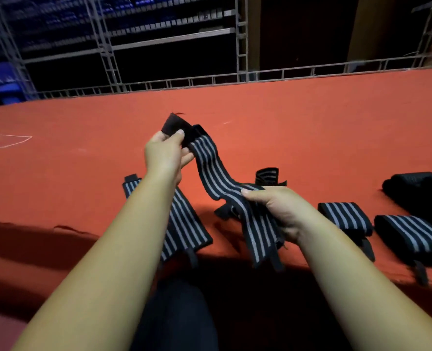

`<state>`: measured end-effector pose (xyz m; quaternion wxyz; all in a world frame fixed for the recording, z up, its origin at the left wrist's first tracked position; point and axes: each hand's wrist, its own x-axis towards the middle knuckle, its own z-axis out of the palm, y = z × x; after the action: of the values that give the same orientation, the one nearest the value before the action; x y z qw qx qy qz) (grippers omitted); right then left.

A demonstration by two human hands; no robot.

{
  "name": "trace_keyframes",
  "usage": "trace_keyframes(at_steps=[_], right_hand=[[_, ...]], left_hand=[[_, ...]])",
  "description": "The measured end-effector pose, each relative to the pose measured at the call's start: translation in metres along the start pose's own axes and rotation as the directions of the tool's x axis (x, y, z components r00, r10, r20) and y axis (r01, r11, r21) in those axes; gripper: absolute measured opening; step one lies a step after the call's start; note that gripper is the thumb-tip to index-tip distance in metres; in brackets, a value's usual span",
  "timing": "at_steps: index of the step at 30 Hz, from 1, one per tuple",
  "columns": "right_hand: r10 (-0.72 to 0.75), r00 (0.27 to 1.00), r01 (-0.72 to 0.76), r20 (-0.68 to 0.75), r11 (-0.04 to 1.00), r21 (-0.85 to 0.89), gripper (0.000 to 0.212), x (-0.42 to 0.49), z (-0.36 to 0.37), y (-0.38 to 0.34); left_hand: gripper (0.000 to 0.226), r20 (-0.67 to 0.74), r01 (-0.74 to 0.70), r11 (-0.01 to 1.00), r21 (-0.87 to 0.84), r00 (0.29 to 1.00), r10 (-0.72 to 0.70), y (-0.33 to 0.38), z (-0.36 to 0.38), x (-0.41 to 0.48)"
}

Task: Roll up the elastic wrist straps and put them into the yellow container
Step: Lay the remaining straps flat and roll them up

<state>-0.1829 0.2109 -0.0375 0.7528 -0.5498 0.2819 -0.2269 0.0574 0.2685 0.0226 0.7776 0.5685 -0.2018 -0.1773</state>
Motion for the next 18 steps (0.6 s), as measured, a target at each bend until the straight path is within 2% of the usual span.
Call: trace_keyframes(at_steps=[2,5,9,15,18], right_hand=[[0.055,0.998,-0.053,0.022,0.997,-0.048,0.029,-0.001,0.008,0.001],[0.136,0.991,-0.135,0.001,0.986,-0.094,0.038,0.000,0.023,0.003],[0.224,0.974,-0.225,-0.016,0.968,-0.109,0.029,0.001,0.037,-0.001],[0.160,0.984,-0.170,-0.073,0.971,-0.166,0.025,0.009,0.055,0.004],[0.104,0.992,-0.118,-0.077,0.967,-0.226,0.024,0.012,0.058,0.008]], left_hand=[[0.002,-0.026,-0.049,0.997,0.055,0.998,0.050,0.009,-0.013,0.007],[0.019,-0.055,-0.121,0.981,0.151,0.990,0.131,0.021,-0.029,0.016],[0.021,-0.080,-0.149,0.950,0.275,0.981,0.177,0.029,-0.047,0.018],[0.022,-0.067,-0.206,0.897,0.392,0.966,0.252,0.032,-0.065,0.017],[0.029,-0.096,-0.174,0.909,0.379,0.970,0.225,0.031,-0.070,0.015]])
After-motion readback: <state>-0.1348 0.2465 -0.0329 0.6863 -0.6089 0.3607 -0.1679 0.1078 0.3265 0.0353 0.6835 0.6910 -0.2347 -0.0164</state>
